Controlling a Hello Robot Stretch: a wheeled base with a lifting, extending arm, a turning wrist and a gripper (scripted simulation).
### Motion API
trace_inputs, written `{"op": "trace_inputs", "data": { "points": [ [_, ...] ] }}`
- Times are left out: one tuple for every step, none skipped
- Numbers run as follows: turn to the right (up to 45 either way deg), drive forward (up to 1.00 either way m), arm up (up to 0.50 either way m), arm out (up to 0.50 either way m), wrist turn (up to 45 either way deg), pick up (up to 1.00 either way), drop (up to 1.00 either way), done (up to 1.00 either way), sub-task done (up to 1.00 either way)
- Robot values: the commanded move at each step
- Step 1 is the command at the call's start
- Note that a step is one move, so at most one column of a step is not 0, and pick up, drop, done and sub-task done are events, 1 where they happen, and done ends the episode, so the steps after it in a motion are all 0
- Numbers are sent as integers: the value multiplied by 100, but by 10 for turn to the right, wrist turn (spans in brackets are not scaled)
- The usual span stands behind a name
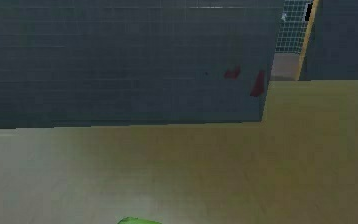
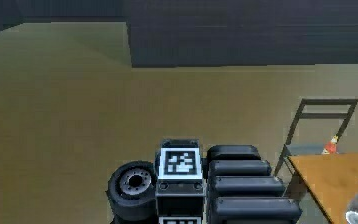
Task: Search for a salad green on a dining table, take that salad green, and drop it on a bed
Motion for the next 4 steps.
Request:
{"op": "trace_inputs", "data": {
  "points": [
    [-30, 0, 0, 0, 0, 0, 0, 0, 0],
    [0, 15, 0, 0, 0, 0, 0, 0, 0],
    [-450, 0, 0, 0, 0, 0, 0, 0, 0],
    [-30, 0, 0, 0, 0, 0, 0, 0, 0]
  ]
}}
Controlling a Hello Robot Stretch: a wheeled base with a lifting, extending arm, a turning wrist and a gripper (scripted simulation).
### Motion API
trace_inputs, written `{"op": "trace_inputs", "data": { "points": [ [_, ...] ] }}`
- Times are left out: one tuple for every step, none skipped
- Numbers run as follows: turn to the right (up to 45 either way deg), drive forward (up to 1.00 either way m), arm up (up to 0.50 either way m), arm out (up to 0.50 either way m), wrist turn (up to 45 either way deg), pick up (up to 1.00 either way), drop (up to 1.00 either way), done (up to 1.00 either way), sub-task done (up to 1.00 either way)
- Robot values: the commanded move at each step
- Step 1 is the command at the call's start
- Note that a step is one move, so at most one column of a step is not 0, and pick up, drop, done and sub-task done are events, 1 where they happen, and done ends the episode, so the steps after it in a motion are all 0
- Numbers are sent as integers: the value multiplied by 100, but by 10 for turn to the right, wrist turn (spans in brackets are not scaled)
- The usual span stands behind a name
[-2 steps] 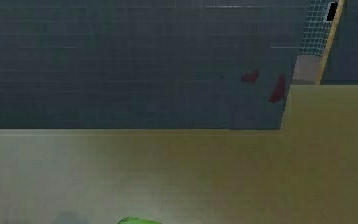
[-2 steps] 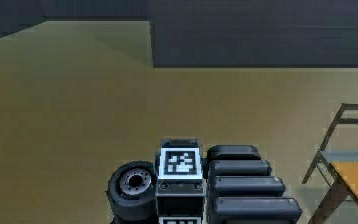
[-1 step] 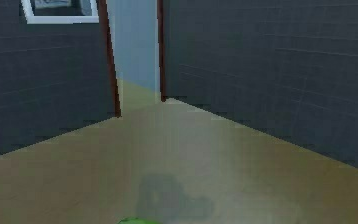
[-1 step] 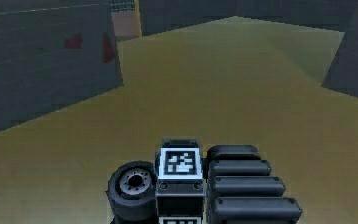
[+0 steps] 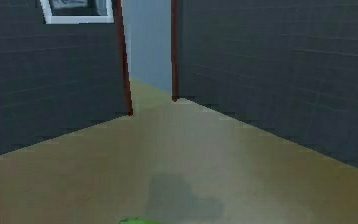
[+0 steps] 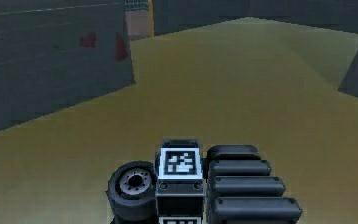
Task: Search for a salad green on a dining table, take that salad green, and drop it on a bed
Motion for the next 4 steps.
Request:
{"op": "trace_inputs", "data": {
  "points": [
    [0, 100, 0, 0, 0, 0, 0, 0, 0],
    [0, 100, 0, 0, 0, 0, 0, 0, 0],
    [-30, 0, 0, 0, 0, 0, 0, 0, 0],
    [0, 100, 0, 0, 0, 0, 0, 0, 0]
  ]
}}
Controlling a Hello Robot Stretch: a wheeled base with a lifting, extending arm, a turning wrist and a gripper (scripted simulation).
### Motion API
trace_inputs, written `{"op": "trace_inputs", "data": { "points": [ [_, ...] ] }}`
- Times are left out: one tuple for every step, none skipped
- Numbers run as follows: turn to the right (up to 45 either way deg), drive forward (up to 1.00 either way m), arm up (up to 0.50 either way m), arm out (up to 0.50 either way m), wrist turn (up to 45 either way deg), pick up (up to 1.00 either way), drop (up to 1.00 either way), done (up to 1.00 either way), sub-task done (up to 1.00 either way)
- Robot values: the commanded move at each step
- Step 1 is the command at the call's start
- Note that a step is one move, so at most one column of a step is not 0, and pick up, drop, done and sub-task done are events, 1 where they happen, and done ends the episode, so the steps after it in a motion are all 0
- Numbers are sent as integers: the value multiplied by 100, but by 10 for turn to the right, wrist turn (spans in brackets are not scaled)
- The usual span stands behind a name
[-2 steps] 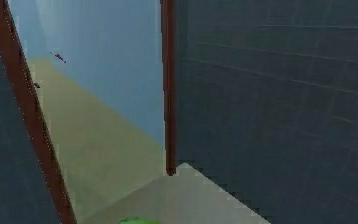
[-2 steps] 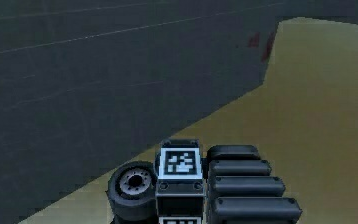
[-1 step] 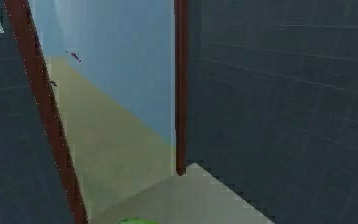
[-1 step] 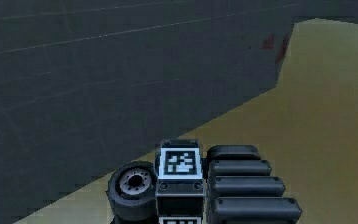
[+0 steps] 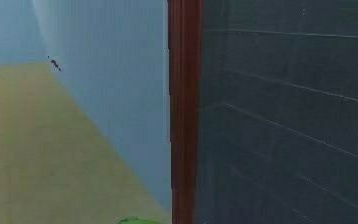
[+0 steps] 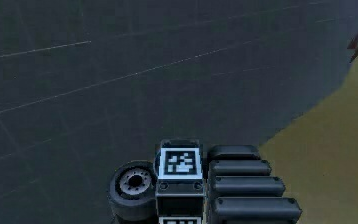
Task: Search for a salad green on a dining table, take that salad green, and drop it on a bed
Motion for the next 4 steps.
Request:
{"op": "trace_inputs", "data": {
  "points": [
    [-210, 0, 0, 0, 0, 0, 0, 0, 0],
    [0, 10, 0, 0, 0, 0, 0, 0, 0],
    [-210, 0, 0, 0, 0, 0, 0, 0, 0],
    [0, 100, 0, 0, 0, 0, 0, 0, 0]
  ]
}}
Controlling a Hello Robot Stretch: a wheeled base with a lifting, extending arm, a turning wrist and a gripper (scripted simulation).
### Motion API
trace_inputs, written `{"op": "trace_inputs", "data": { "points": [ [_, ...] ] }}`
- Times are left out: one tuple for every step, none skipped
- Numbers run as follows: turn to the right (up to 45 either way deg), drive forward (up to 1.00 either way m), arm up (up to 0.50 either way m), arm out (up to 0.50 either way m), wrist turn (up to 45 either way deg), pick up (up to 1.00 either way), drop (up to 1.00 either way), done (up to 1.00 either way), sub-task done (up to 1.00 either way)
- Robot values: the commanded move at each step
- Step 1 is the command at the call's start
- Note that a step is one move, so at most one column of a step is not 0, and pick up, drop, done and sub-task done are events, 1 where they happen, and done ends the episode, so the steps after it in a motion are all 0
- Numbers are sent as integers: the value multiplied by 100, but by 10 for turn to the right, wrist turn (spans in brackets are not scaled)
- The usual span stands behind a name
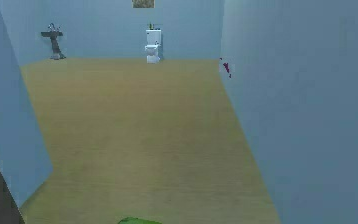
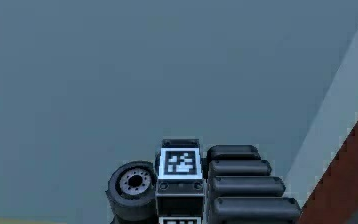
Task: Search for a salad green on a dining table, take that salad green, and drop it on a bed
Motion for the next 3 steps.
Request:
{"op": "trace_inputs", "data": {
  "points": [
    [-120, 0, 0, 0, 0, 0, 0, 0, 0],
    [0, 5, 0, 0, 0, 0, 0, 0, 0],
    [240, 0, 0, 0, 0, 0, 0, 0, 0]
  ]
}}
